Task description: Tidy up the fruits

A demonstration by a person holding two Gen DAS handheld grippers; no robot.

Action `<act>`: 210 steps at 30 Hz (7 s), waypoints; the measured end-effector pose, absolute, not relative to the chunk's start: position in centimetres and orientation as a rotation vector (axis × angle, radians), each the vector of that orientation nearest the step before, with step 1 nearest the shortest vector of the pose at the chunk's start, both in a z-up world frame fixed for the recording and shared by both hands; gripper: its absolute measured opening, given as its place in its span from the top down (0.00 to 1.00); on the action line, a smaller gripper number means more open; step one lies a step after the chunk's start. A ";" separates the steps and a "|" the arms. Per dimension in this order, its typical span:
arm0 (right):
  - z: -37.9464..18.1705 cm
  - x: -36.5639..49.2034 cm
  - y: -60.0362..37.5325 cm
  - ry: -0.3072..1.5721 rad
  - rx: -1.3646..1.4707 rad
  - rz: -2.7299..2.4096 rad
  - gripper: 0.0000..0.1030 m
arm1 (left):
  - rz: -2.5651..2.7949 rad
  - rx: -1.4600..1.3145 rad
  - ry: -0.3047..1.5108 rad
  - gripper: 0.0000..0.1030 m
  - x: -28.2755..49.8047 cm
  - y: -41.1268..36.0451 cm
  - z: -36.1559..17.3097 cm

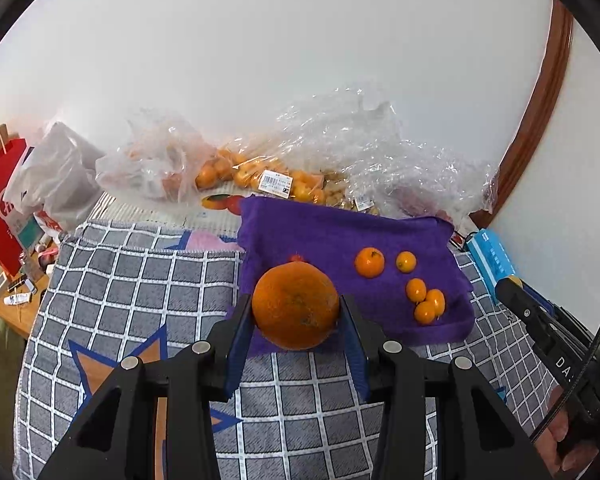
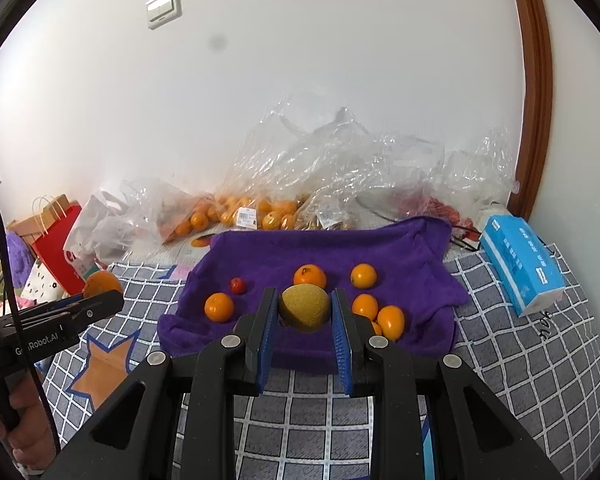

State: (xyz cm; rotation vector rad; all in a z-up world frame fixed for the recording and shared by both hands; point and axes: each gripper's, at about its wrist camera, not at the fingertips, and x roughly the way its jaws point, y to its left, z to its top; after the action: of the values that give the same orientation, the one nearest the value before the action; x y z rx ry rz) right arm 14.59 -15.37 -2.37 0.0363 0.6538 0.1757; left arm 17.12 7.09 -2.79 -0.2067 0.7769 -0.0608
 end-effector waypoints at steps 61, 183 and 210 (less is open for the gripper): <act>-14.3 24.4 -15.5 0.865 0.034 0.218 0.74 | -0.170 -0.232 0.955 0.61 30.3 5.2 -12.2; 0.0 -4.2 -19.2 0.574 -0.006 -0.027 0.00 | -0.012 -0.086 0.604 0.03 -1.2 2.0 -1.0; 0.1 -4.6 -19.3 0.569 0.000 -0.033 0.00 | -0.014 -0.093 0.602 0.03 -1.4 1.8 -1.0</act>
State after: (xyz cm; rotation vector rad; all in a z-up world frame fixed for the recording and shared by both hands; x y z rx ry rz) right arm -4.56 -19.33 0.14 0.0004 0.5693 -0.0327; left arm -1.36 1.83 -1.00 -0.0932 0.6018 -0.0136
